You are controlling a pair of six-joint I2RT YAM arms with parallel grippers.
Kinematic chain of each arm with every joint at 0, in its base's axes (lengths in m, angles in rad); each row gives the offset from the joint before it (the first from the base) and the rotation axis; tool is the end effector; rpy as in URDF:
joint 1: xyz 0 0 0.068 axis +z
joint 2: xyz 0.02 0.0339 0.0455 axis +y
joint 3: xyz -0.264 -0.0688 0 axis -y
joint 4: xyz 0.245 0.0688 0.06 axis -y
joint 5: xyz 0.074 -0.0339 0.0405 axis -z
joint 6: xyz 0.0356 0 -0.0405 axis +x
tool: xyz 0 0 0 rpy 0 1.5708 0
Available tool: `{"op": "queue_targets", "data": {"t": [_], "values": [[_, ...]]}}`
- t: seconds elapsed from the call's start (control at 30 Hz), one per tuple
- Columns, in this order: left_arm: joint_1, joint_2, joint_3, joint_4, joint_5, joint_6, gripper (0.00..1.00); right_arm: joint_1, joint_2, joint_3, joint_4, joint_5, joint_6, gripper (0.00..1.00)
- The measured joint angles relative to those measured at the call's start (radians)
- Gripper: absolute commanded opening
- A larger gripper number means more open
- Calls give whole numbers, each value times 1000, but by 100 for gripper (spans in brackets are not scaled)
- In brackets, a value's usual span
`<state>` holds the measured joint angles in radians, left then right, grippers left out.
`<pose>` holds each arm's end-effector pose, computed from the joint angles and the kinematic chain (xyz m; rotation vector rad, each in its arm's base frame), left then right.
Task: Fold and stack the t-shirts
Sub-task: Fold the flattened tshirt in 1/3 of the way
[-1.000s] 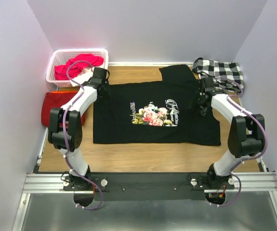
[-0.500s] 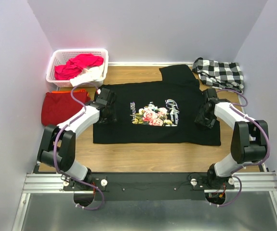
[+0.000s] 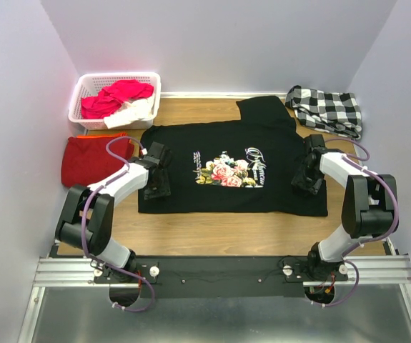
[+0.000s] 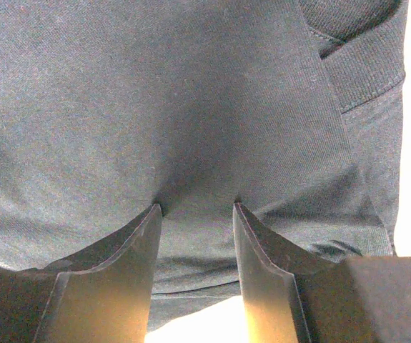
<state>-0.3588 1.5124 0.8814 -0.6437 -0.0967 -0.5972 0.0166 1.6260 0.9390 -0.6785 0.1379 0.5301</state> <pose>0.2538 -0.0915 0.1763 -0.3573 2.8112 -0.0727 0.2844 -0.0002 0.1611 0.7577 2.8045 -0.1124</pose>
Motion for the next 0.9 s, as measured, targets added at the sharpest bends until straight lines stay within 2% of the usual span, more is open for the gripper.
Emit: {"op": "queue_targets", "data": {"t": [0.4,0.57,0.9], "values": [[-22,25,-22,-41,0,-30,52,-34,-1,-8,-9,-25,26,52],[-23,25,-22,-63,0,-36,49,-72,8,-1,-48,-45,34,51],[-23,25,-21,-85,0,-43,48,-148,-11,-34,-144,-120,66,51]]}}
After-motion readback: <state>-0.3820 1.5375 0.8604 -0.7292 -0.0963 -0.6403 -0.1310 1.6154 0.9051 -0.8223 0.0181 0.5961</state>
